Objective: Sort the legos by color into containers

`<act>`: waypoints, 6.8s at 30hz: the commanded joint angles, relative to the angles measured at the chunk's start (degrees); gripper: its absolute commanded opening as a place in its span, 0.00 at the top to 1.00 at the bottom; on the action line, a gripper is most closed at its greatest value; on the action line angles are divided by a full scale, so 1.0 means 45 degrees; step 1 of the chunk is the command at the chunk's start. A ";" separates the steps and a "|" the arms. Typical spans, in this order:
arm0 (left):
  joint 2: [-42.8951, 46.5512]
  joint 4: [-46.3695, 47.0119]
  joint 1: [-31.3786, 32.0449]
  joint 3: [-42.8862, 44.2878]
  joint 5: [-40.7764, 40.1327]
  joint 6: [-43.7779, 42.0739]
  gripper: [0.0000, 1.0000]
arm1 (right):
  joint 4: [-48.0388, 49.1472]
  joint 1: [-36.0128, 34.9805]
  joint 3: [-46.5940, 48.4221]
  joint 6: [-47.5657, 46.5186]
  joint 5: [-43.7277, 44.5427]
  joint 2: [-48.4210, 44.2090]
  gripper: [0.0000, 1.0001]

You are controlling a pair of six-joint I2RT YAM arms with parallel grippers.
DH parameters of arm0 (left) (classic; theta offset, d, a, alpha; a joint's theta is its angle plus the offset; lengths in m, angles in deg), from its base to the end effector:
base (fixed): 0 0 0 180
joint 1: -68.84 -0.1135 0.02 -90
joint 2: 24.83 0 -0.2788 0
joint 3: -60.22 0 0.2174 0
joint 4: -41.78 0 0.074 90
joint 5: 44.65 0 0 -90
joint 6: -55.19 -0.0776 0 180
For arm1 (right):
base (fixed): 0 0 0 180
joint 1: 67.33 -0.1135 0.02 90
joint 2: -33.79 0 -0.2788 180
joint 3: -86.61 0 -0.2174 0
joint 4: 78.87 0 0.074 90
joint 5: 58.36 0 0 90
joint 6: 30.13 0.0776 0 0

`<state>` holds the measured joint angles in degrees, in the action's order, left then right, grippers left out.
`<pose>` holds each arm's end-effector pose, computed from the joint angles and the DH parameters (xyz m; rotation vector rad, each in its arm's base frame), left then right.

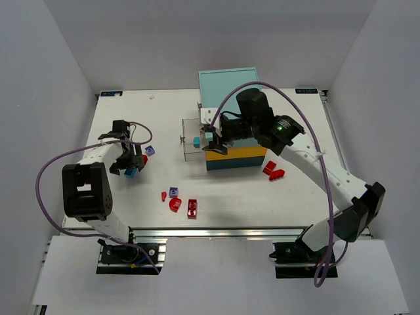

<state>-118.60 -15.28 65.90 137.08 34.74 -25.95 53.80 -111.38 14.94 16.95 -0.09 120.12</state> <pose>0.2867 0.0290 0.1840 -0.3292 2.8244 0.2430 0.2090 0.2590 0.4133 -1.6007 1.1765 0.5678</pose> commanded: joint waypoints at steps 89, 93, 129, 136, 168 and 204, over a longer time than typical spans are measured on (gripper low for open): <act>0.1562 0.1853 0.3173 0.2555 0.4585 0.4593 0.62 | 0.3892 0.6917 -0.1882 1.1469 0.4453 -0.0454 0.37; 0.1504 0.1990 0.3173 0.2223 0.4643 0.4535 0.62 | 0.3852 0.7445 -0.1803 1.1977 0.3615 0.0230 0.37; -0.2422 0.5427 0.4052 0.3335 1.0151 0.5686 0.62 | 0.4399 0.8071 -0.2818 1.2642 0.0390 0.1501 0.70; -0.3008 0.5740 0.4578 0.3765 1.0268 0.5999 0.62 | 0.4458 0.8090 -0.3053 1.2584 0.0448 0.1325 0.70; -0.3845 0.7418 0.3114 0.6141 0.7766 0.7757 0.42 | 0.4243 0.8364 -0.3034 1.0104 -0.1405 0.1207 0.37; -0.8048 1.4976 0.2997 0.7574 1.2123 1.2658 0.47 | 0.3950 0.8344 -0.2877 0.9127 -0.1954 0.1735 0.38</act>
<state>-155.67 46.25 78.51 170.26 85.45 28.74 74.56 -72.98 1.59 59.68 -6.52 126.39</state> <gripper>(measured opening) 0.532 0.625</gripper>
